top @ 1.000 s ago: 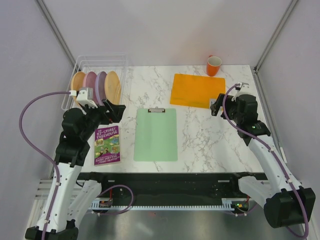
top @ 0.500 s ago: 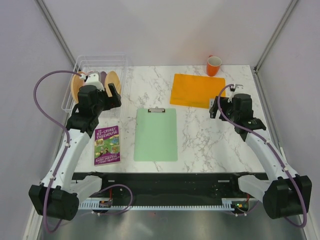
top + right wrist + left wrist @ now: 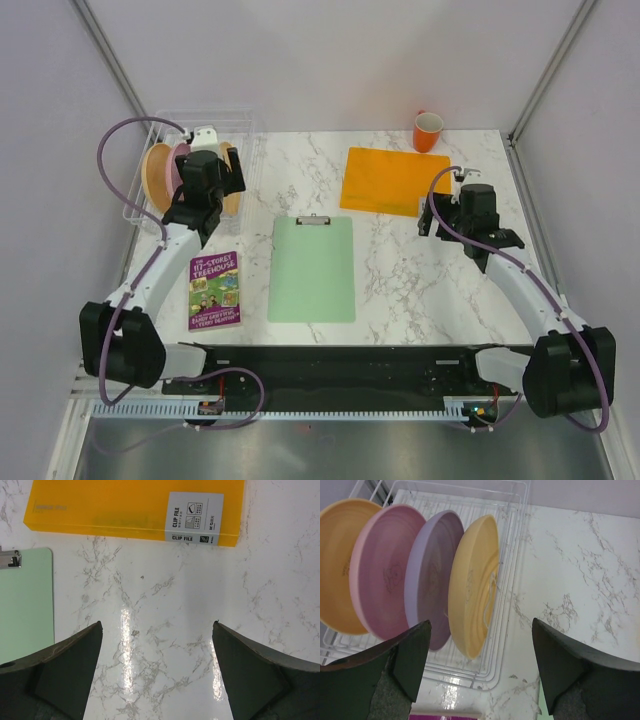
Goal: Unload the plates from the dish rack
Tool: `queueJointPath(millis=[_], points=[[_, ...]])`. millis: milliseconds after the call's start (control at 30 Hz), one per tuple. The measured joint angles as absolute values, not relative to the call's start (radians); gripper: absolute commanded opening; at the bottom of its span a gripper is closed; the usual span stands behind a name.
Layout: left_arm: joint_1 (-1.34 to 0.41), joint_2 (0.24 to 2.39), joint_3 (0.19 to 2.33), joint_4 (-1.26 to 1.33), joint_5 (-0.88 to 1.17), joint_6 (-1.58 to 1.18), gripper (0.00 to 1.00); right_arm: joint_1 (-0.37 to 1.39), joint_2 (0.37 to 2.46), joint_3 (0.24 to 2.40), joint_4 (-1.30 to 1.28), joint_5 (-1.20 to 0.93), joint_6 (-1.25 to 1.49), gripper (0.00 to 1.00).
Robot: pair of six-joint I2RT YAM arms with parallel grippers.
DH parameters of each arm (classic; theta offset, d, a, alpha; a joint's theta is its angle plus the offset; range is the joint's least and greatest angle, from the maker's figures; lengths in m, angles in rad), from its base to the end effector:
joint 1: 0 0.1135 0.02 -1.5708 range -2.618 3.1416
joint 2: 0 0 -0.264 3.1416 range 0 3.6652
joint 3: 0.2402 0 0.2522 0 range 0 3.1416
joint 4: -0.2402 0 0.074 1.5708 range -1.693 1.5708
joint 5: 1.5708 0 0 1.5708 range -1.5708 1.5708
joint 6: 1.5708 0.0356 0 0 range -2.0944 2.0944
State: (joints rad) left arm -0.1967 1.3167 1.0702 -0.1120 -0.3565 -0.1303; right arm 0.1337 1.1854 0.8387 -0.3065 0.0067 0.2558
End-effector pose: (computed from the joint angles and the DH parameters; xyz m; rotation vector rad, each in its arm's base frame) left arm 0.3029 -0.0477 0.3298 -0.1734 1.8998 0.1229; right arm 0.2563 0.0342 0.2647 0.1399 2.2275 0.2060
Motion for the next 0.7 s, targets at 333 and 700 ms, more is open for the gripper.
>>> queueJointPath(millis=[333, 700], points=[[-0.236, 1.471, 1.106, 0.033, -0.495, -0.051, 0.80, 0.134, 1.213, 0.839, -0.300, 0.022, 0.253, 0.98], [-0.236, 1.608, 1.190, 0.063, -0.598, 0.011, 0.55, 0.133, 1.240, 0.844, -0.299, 0.027, 0.253, 0.98]])
